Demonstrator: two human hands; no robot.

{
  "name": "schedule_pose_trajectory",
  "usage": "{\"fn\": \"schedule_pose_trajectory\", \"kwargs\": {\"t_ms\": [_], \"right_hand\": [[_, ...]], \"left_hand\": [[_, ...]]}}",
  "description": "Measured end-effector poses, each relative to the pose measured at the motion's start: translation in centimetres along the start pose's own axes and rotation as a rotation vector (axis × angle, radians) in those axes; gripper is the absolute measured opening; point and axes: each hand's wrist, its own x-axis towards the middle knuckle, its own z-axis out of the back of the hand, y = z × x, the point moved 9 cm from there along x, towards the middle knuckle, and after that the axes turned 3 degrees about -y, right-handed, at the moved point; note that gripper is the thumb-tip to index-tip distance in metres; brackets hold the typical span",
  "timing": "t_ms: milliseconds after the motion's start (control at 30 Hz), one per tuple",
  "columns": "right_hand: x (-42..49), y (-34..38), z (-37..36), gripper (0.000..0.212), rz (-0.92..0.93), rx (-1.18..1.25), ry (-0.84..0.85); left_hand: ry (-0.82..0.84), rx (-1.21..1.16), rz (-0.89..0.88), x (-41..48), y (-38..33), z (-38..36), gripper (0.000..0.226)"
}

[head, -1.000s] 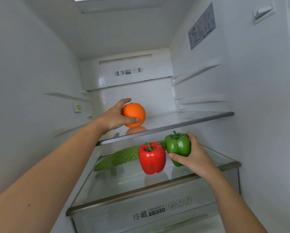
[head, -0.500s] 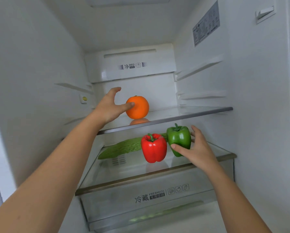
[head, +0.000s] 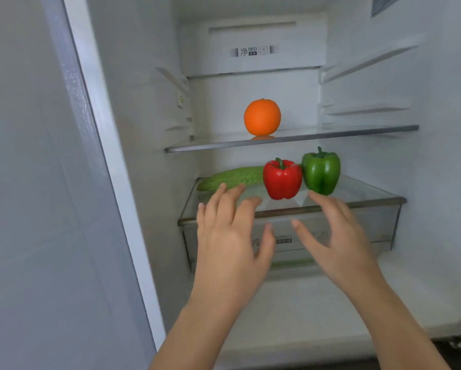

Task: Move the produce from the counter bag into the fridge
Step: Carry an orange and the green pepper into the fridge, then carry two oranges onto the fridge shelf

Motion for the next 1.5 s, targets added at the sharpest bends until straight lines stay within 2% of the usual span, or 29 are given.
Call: {"fn": "schedule_pose_trajectory", "kwargs": {"t_ms": [167, 300, 400, 600, 867, 1033, 1167, 1300, 1500], "right_hand": [[-4.5, 4.7, -2.2, 0.049, 0.169, -0.016, 0.074], [-7.1, 7.4, -3.9, 0.047, 0.259, -0.011, 0.138], [-8.9, 9.6, -5.1, 0.044, 0.332, 0.045, 0.196], [-14.0, 14.4, -7.3, 0.040, 0.470, 0.279, 0.289], [-24.3, 25.0, -8.0, 0.042, 0.692, 0.639, 0.505], [-32.7, 33.4, -4.7, 0.041, 0.841, 0.877, 0.674], [-38.9, 39.2, 0.7, 0.041, 0.945, 1.056, 0.754], [-45.6, 44.1, 7.8, 0.041, 1.048, 1.220, 0.779], [-57.2, 50.5, 21.9, 0.042, 1.141, 1.426, 0.886]], "left_hand": [[0.014, 0.137, -0.016, -5.9, 0.5, 2.0, 0.027], [0.024, 0.230, 0.021, -9.0, 1.4, 4.5, 0.024], [0.019, 0.385, 0.094, -11.3, 2.2, 6.9, 0.024], [0.003, 0.622, 0.290, -16.9, 3.1, 12.6, 0.024], [-0.081, 0.966, 0.567, -26.3, -0.7, 24.0, 0.026], [-0.153, 1.284, 0.819, -32.8, -6.7, 34.4, 0.028], [-0.254, 1.475, 0.928, -37.3, -13.7, 41.1, 0.029], [-0.346, 1.646, 0.993, -41.6, -21.8, 47.2, 0.030], [-0.382, 1.862, 1.111, -48.7, -37.0, 55.7, 0.031]]}}
